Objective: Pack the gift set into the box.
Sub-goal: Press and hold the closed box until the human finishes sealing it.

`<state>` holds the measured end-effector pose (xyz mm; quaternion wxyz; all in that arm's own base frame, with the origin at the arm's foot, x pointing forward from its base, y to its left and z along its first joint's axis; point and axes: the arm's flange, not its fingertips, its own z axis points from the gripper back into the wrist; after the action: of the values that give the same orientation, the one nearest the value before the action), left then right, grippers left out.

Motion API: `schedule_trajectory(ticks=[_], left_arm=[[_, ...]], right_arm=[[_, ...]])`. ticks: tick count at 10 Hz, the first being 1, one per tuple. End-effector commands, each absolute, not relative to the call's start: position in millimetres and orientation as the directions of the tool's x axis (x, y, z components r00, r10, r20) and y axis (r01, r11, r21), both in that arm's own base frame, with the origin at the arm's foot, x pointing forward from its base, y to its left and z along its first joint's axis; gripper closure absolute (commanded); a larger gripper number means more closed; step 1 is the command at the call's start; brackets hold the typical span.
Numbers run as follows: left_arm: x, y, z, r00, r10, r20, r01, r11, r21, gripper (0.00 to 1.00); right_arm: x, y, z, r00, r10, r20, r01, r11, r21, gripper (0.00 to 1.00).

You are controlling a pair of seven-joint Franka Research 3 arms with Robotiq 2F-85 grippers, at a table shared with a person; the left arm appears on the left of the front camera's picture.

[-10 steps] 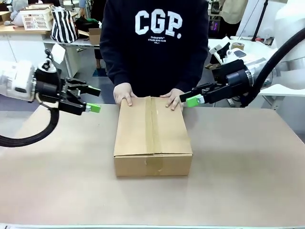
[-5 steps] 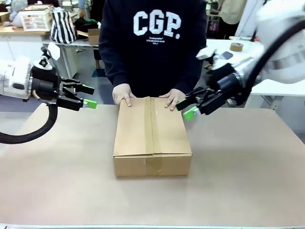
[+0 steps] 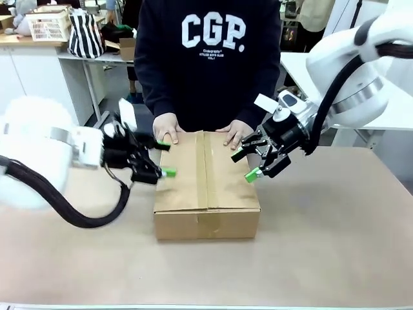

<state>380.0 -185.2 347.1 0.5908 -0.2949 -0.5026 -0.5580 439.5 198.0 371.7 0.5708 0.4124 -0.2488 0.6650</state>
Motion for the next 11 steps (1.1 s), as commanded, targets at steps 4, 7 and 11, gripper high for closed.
schedule_trajectory(ticks=[4,7,11], left_arm=[[382.1,-210.2,322.2,-0.157,-0.384,0.910,0.970,0.113,0.215,0.00],[385.4,-212.3,315.5,-0.128,-0.403,0.906,0.979,0.097,0.181,0.00],[393.2,-214.4,306.0,0.000,-0.485,0.874,0.992,0.112,0.062,0.00]], right_arm=[[454.6,221.5,348.1,0.040,0.535,0.844,-0.995,-0.053,0.081,0.00],[449.0,229.1,336.7,-0.016,0.637,0.771,-0.993,-0.098,0.061,0.00],[445.4,224.4,331.3,0.056,0.668,0.742,-0.990,-0.059,0.127,0.00]])
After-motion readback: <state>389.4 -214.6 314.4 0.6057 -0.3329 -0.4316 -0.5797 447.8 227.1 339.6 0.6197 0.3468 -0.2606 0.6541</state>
